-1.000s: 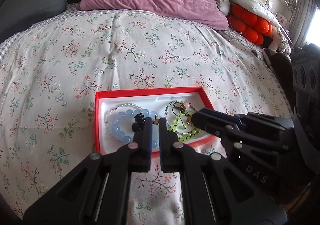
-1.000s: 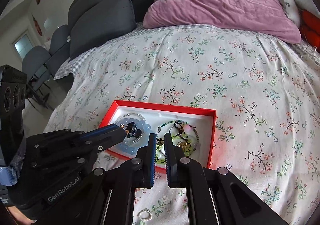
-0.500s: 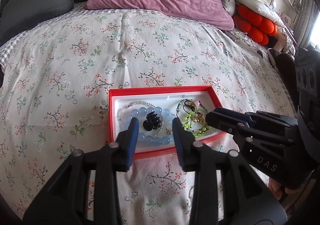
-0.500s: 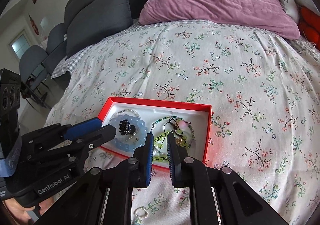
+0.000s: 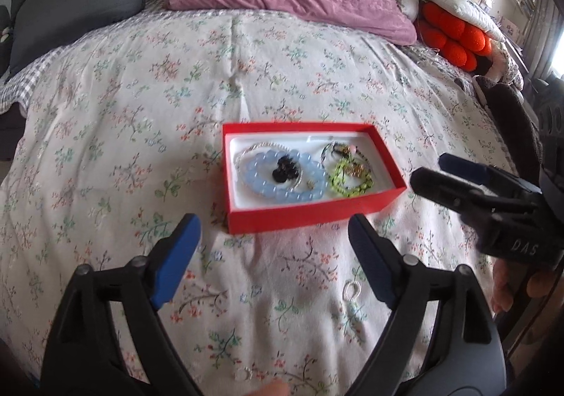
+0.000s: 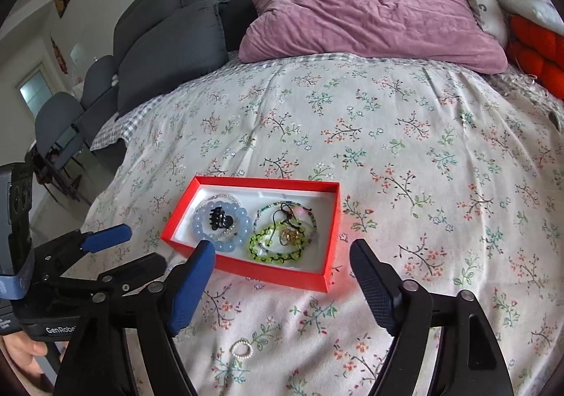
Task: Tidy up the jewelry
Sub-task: 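Withdraw both open tools from the box toward the two rings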
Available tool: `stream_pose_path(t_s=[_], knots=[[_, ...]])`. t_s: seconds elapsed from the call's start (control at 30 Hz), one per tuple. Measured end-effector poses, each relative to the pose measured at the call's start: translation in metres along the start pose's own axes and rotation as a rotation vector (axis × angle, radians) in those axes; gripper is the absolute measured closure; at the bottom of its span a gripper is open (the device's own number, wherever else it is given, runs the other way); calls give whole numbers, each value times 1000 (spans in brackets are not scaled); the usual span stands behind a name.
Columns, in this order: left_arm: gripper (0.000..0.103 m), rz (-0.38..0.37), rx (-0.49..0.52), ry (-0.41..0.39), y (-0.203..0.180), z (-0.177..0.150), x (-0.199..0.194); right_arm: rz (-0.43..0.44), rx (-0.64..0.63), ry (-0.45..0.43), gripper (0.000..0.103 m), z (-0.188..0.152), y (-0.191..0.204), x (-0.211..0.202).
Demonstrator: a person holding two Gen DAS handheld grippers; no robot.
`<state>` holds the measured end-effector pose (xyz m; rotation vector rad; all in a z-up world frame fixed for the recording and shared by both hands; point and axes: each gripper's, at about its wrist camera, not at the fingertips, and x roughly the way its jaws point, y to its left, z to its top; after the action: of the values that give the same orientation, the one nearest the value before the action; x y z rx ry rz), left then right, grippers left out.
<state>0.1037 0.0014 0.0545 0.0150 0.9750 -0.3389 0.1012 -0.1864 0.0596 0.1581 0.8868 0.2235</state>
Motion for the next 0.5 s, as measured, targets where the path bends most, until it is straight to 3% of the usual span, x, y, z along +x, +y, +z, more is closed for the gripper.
stream_pose_path(t_s=[0.07,0.13,0.5], knots=[[9,6,-24,21,5,-7,-1,-24,-12,3,14,-5,2,-3],[3,13,-36,32,7,-13,-4,-46,-18,8,0,-10,3,-5],[1,55,-2,97,19,-52,-18,-89,-87,82,0,-43,23,-15]])
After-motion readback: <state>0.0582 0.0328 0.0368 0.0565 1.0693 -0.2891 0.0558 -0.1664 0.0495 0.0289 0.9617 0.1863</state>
